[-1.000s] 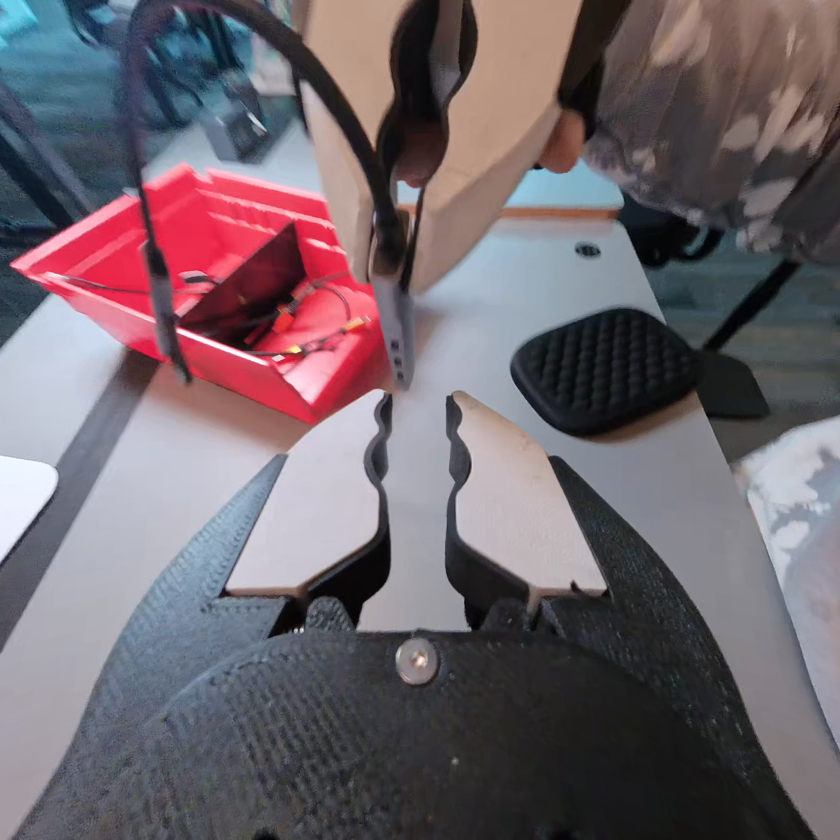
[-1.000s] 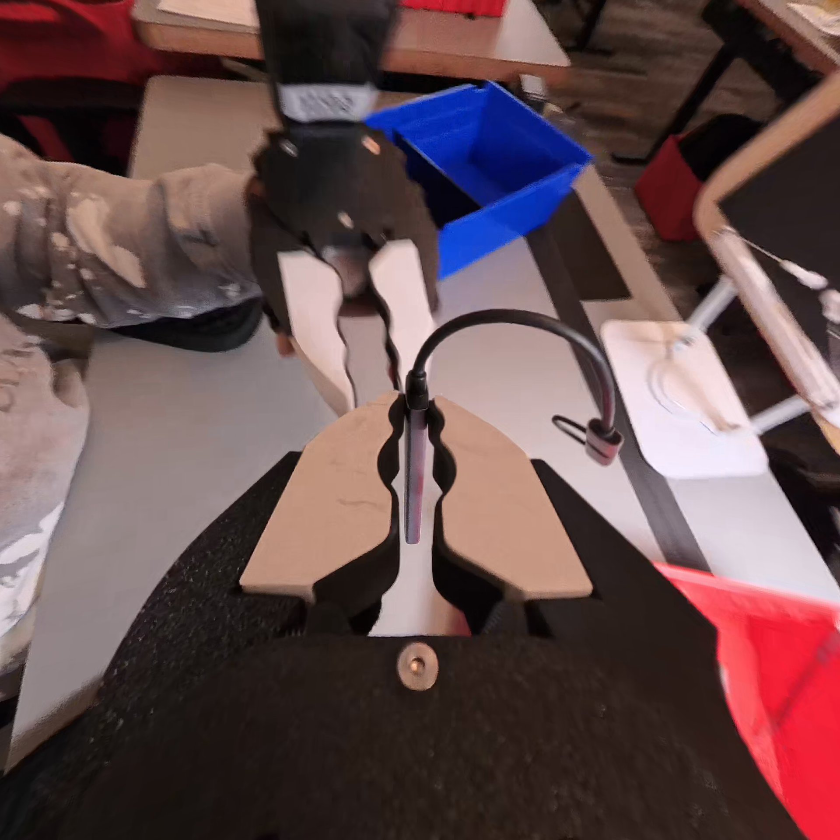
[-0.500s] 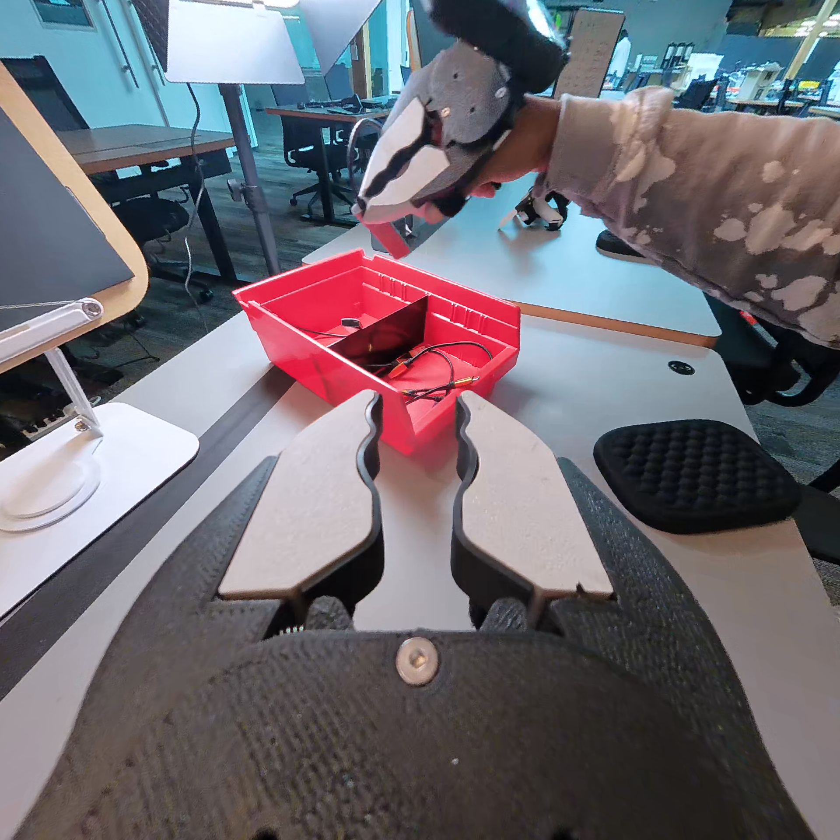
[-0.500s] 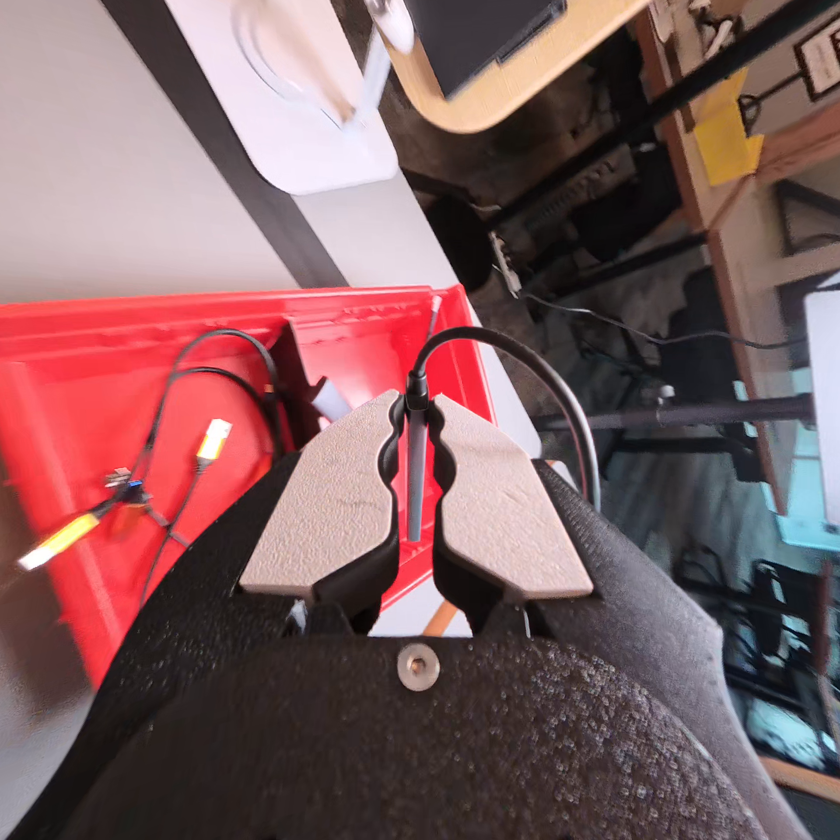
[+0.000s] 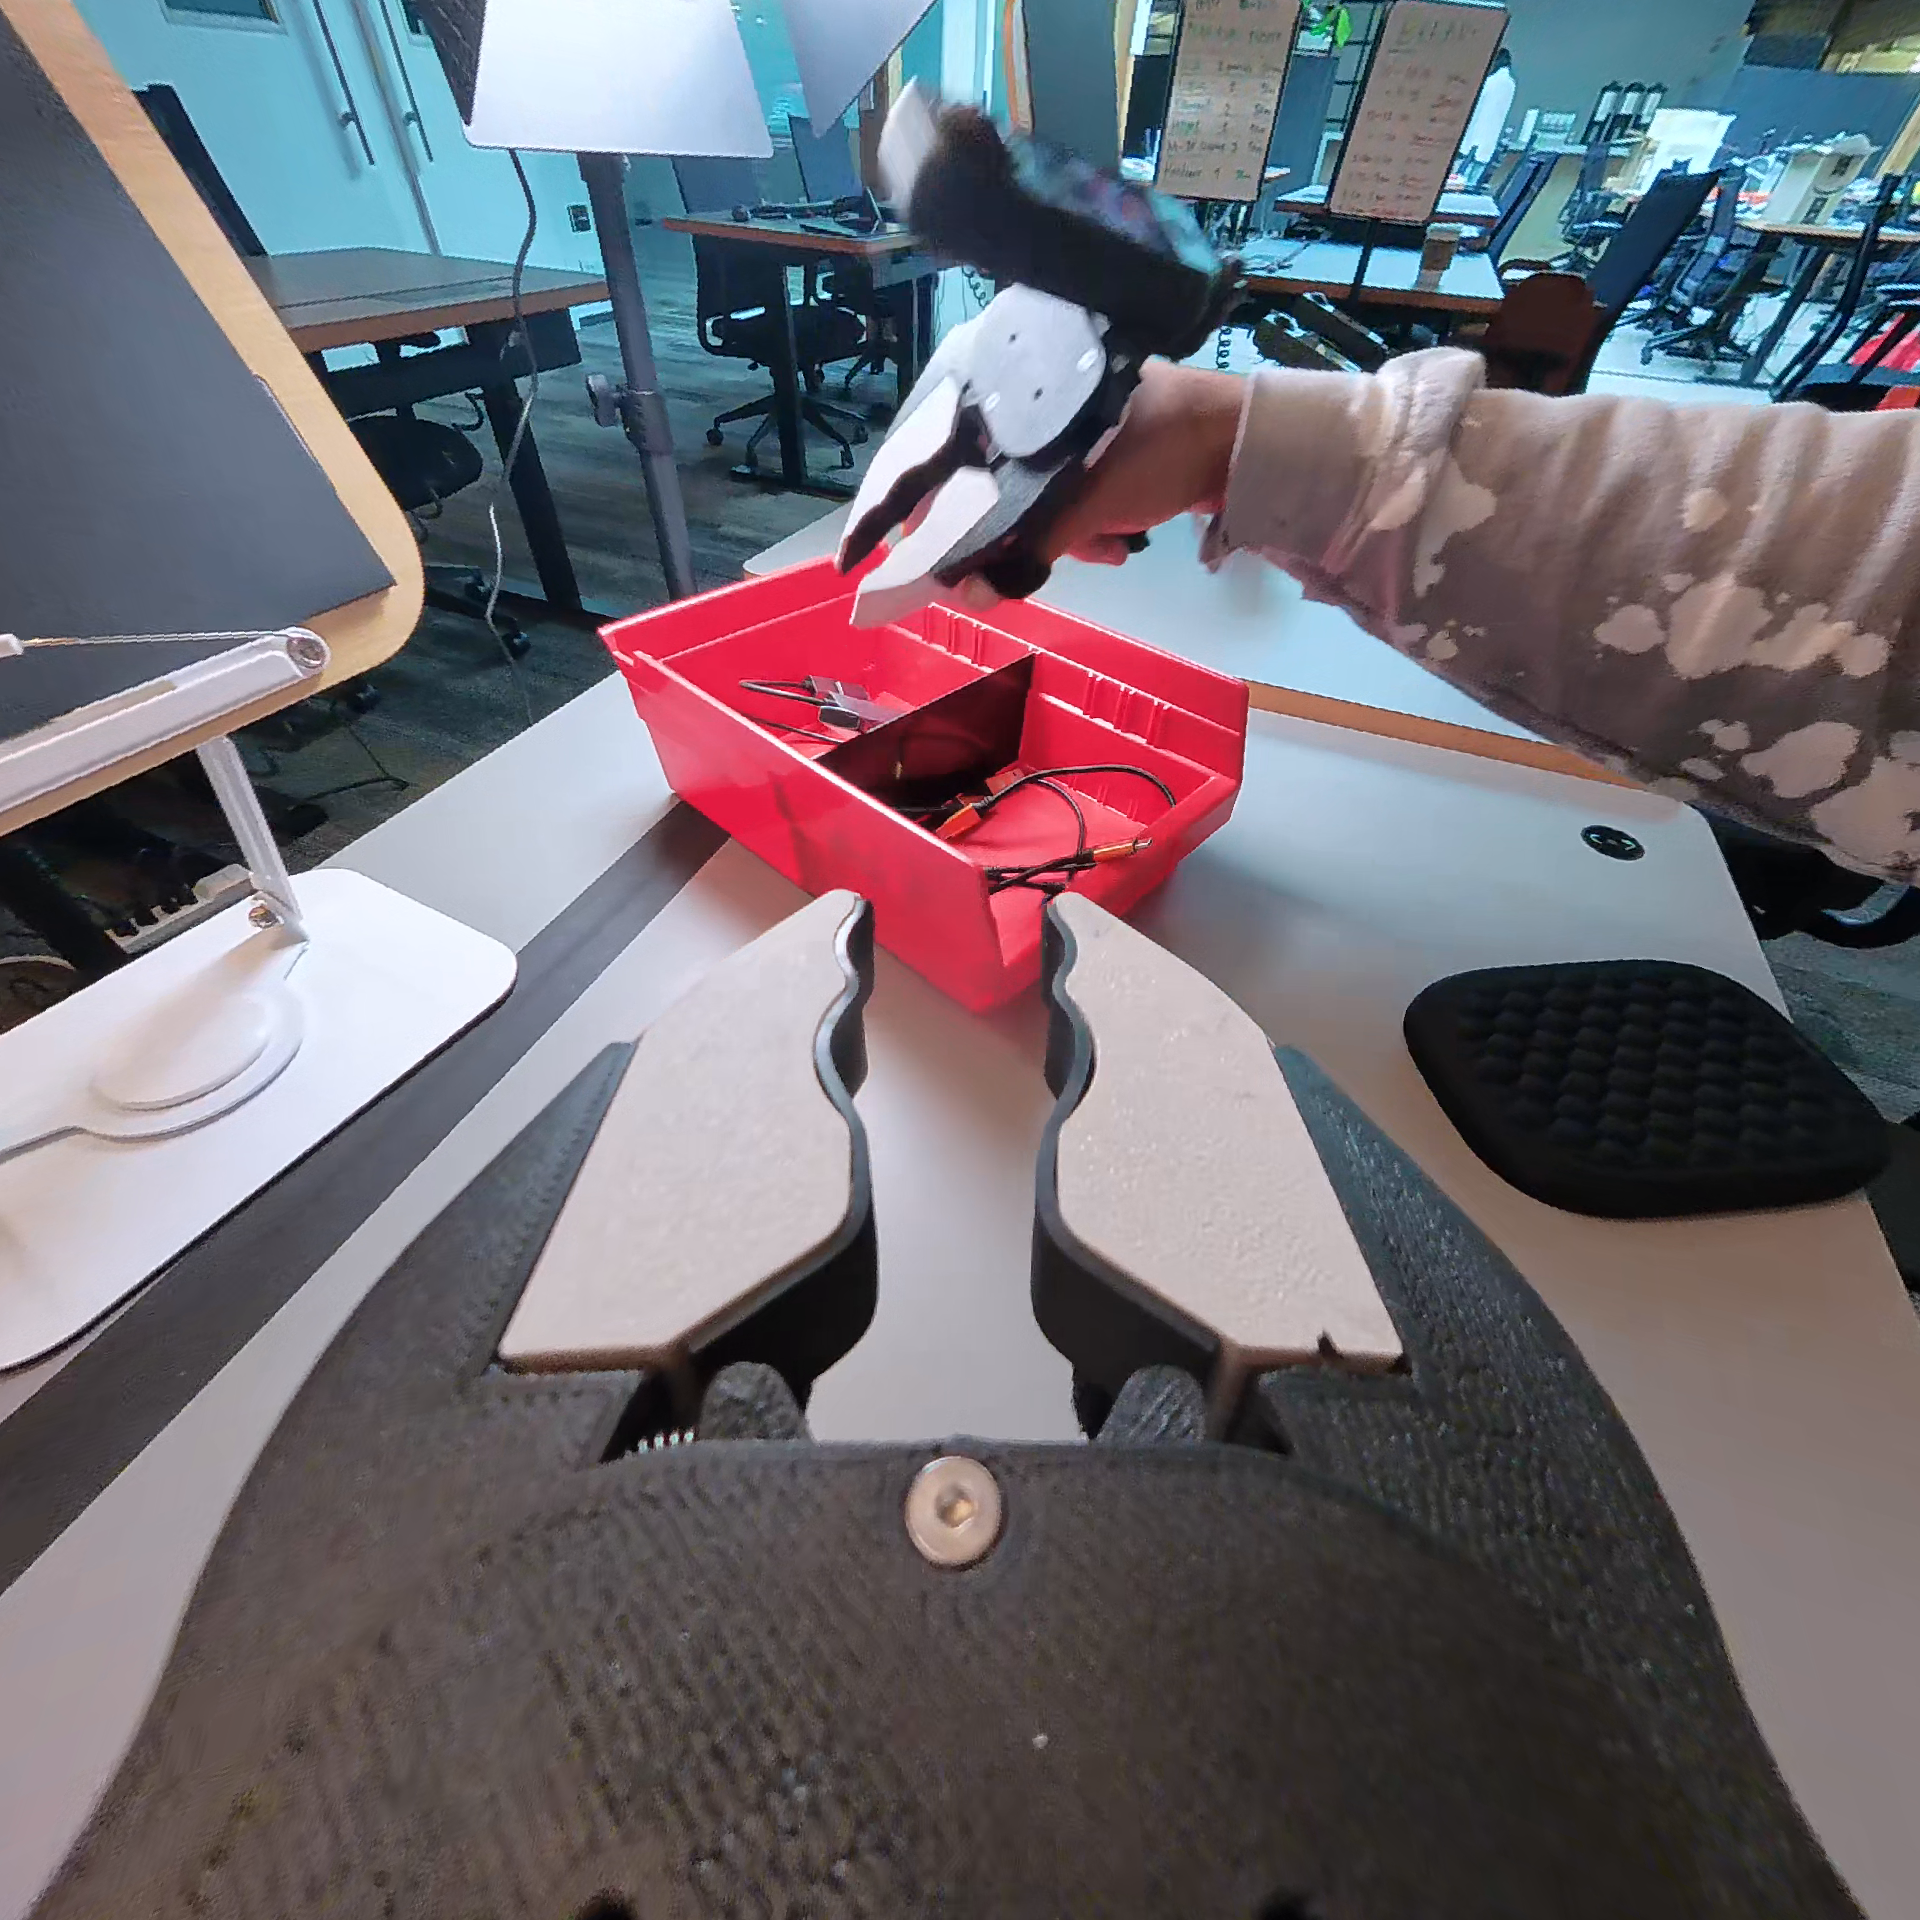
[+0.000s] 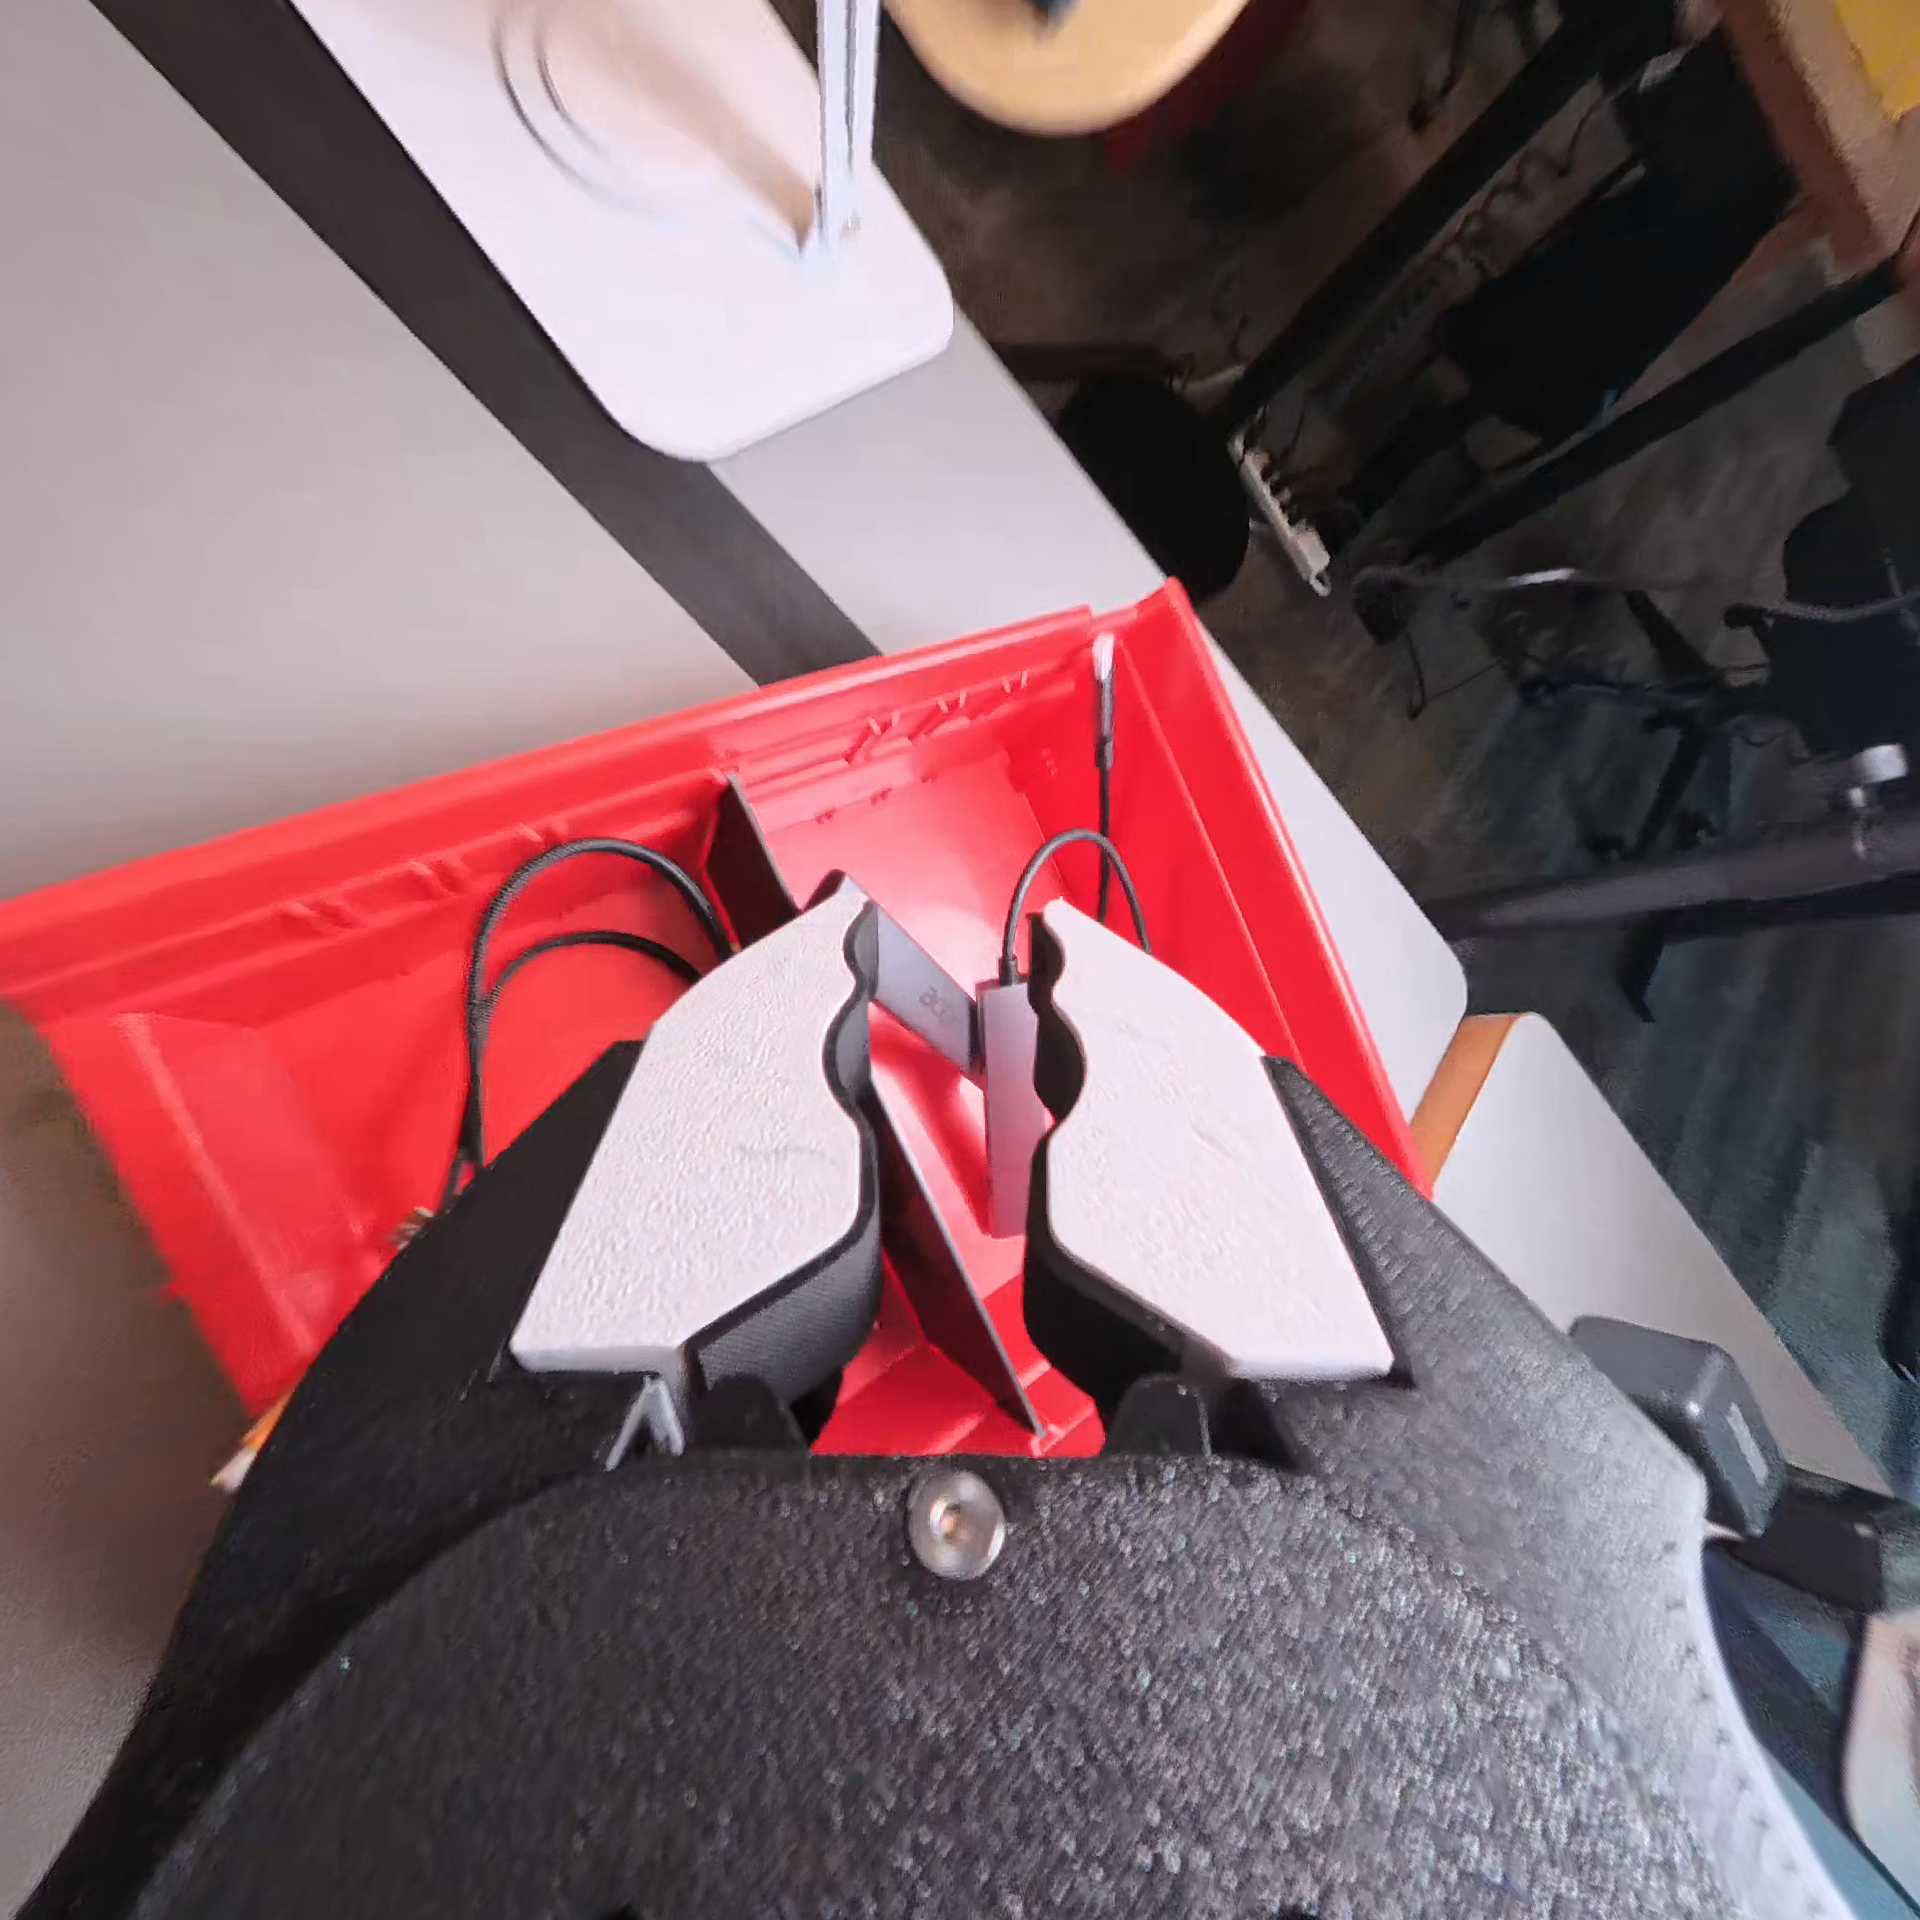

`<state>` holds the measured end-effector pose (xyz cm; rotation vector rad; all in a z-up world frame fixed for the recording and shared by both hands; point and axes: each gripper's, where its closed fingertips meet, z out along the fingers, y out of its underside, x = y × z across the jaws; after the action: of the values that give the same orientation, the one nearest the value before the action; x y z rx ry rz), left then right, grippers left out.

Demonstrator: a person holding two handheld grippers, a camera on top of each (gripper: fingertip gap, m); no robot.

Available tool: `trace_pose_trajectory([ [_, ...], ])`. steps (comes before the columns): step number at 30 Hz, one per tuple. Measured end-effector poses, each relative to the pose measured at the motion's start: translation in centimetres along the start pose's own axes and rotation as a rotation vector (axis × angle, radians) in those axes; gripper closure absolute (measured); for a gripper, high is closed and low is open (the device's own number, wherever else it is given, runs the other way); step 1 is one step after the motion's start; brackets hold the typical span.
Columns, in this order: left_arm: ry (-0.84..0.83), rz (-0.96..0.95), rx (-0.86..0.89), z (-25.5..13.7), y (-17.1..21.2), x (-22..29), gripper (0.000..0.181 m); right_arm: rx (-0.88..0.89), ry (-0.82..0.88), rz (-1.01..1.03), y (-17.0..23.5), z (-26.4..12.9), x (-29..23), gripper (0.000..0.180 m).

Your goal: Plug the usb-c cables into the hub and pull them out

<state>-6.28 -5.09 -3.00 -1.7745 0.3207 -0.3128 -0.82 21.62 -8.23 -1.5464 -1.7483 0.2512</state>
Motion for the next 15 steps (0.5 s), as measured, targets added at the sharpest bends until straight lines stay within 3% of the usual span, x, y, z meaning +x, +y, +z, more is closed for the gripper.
trace_pose_trajectory([
  [4,-0.036,0.007,-0.001,-1.1,-0.5,-0.6,0.148,0.194,-0.032,0.040,-1.9,-4.5,-2.3,0.150],
  [9,-0.135,0.013,0.055,-5.5,-2.6,-2.4,0.146,0.331,-0.062,0.011,-0.5,-8.6,-7.8,0.149],
  [12,-0.182,-0.001,0.069,-8.7,-3.2,-3.6,0.145,0.310,-0.078,-0.040,2.2,-9.1,-11.0,0.148],
  [15,-0.272,0.015,-0.061,-11.8,-0.8,-5.2,0.142,0.167,-0.068,-0.155,6.1,-8.1,-13.0,0.146],
])
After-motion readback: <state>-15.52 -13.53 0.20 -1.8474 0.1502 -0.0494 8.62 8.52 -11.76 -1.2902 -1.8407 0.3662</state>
